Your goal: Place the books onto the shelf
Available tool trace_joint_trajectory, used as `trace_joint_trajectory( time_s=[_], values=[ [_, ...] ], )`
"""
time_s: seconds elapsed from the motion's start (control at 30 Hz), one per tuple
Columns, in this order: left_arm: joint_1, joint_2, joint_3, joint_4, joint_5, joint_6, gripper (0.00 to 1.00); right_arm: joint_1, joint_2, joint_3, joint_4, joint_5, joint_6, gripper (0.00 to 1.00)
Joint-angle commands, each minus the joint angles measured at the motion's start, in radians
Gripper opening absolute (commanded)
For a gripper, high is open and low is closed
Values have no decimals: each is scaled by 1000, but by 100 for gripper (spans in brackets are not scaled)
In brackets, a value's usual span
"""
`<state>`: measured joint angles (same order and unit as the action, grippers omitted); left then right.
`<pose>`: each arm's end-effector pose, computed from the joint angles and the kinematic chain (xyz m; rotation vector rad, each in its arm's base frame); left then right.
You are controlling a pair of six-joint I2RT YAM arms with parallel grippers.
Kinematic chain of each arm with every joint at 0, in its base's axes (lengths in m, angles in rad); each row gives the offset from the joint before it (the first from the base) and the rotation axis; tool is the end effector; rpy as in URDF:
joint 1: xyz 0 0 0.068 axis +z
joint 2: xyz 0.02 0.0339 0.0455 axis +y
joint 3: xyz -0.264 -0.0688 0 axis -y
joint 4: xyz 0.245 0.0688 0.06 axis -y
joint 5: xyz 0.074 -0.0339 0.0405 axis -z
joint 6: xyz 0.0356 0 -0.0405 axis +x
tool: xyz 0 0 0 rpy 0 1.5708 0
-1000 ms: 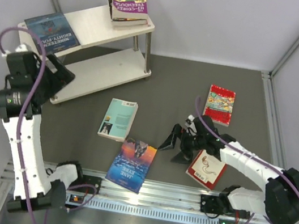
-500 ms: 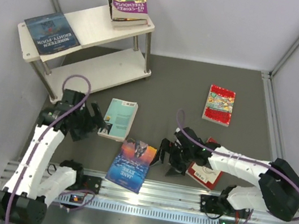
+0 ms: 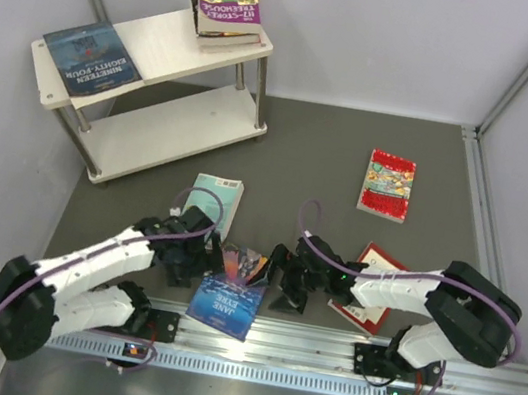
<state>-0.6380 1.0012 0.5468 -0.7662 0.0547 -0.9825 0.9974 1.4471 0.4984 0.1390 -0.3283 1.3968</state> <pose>0.1287 -0.0979 0.1793 -0.4847 2.8683 -0.4277 0.1277 0.2190 0.1334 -0.3821 -2.8447 -1.2399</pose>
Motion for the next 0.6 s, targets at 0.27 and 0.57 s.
trace_joint_trajectory(
  time_s=[0.27, 0.57],
  values=[
    [-180, 10, -249, 538, 83, -266, 76, 107, 168, -60, 181, 147, 136, 100],
    [-181, -222, -430, 648, 114, -389, 0, 107, 134, -149, 465, 169, 189, 97]
  ],
)
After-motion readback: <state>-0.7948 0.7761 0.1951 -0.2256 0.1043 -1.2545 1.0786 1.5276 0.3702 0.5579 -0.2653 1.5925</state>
